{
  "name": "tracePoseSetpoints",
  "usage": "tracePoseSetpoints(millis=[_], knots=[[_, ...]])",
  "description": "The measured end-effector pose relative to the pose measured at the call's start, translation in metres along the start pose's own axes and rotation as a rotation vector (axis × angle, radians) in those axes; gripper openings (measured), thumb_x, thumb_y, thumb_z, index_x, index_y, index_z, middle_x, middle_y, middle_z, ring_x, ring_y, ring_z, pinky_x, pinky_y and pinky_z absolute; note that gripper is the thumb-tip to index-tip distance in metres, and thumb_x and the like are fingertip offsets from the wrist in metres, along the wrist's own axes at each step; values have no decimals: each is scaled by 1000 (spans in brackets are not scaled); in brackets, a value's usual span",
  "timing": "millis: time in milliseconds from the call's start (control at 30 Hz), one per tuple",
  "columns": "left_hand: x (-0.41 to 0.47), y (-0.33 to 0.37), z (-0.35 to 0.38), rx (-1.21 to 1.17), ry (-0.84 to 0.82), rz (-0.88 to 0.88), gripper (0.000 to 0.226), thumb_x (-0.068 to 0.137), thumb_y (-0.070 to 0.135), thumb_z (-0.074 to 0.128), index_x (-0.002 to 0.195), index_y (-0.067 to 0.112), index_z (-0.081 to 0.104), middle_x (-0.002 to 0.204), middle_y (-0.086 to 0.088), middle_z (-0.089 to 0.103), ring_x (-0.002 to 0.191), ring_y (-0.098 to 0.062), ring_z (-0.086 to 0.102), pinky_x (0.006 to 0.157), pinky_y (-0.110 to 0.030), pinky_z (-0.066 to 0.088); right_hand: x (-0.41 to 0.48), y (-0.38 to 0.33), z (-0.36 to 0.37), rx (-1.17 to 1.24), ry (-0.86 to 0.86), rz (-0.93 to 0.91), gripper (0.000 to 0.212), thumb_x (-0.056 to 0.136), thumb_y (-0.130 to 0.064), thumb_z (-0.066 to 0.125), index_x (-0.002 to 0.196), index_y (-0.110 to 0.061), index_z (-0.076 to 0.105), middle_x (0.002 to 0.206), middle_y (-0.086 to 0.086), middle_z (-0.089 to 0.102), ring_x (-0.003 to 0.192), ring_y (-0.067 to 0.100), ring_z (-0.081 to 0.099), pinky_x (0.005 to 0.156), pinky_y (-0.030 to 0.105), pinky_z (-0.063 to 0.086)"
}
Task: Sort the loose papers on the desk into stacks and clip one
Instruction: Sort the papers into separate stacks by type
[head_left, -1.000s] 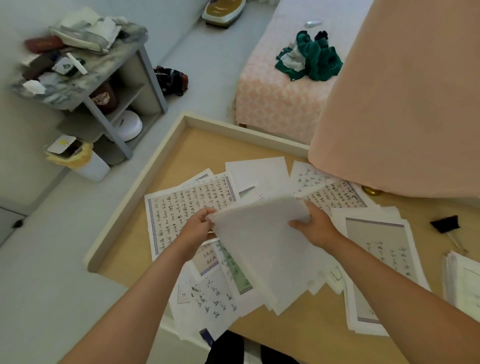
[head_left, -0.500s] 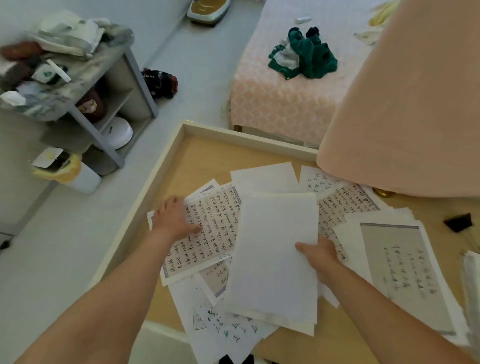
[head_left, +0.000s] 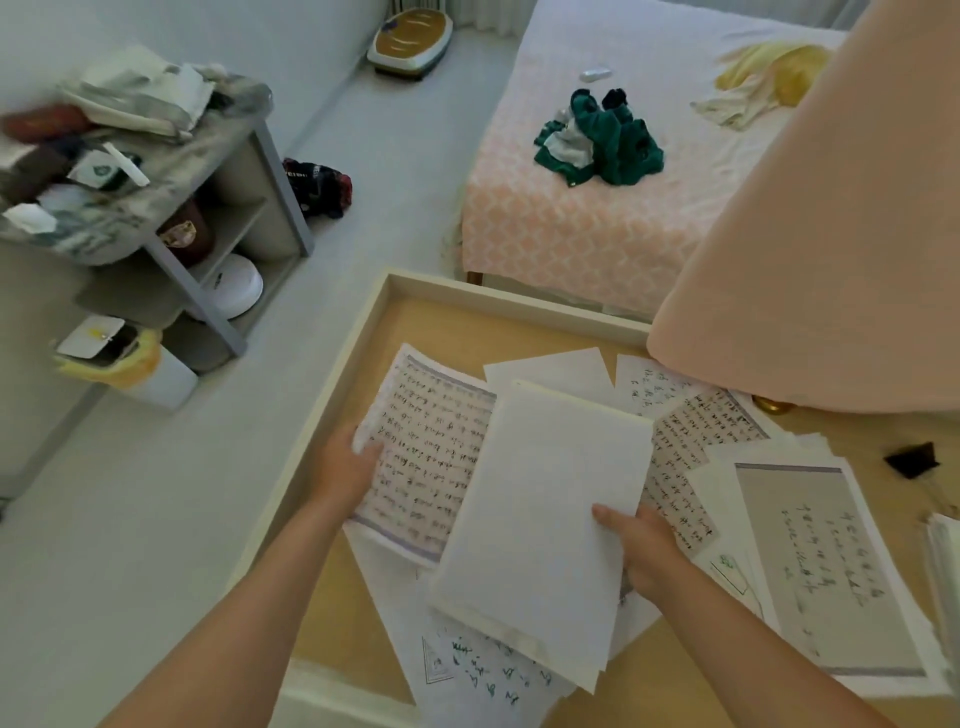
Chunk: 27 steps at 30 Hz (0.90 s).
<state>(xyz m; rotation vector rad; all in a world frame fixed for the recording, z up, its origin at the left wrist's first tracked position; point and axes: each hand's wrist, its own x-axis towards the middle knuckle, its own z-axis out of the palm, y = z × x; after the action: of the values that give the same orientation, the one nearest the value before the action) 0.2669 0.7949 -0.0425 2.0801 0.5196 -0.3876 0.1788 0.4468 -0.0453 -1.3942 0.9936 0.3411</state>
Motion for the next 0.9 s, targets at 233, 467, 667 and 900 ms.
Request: tracePoseSetpoints(millis=[233,467,667,900], knots=[[-77,-34,16,-174,-363,-292,31,93,3,43,114,18,60,99,-4,74,87,-24,72,73,-42,60,-18,2,47,-284,-28,-53,32,87,2,66,117,-7,61,107,12,67,89,28,64,70,35,55],[-107,-49,35,-308,-228,-190,45,88,26,70,126,28,45,116,4,61,104,-19,62,84,-37,54,-33,8,84,-513,-199,-191,32,89,3,61,117,-12,63,104,1,68,81,15,62,62,19,51],[-127,-38,48,-570,-284,-144,43,82,9,69,121,25,63,117,-2,71,106,-25,68,88,-46,56,-28,-1,56,-550,-249,-317,46,76,-18,79,111,-31,53,112,-2,63,97,17,64,81,36,58],[-141,2,92,-601,-312,-208,34,98,6,49,129,19,54,124,-4,66,106,-22,67,82,-37,59,1,-35,-12,-538,-408,-259,37,84,-12,74,119,-15,64,109,3,73,95,19,70,82,36,58]])
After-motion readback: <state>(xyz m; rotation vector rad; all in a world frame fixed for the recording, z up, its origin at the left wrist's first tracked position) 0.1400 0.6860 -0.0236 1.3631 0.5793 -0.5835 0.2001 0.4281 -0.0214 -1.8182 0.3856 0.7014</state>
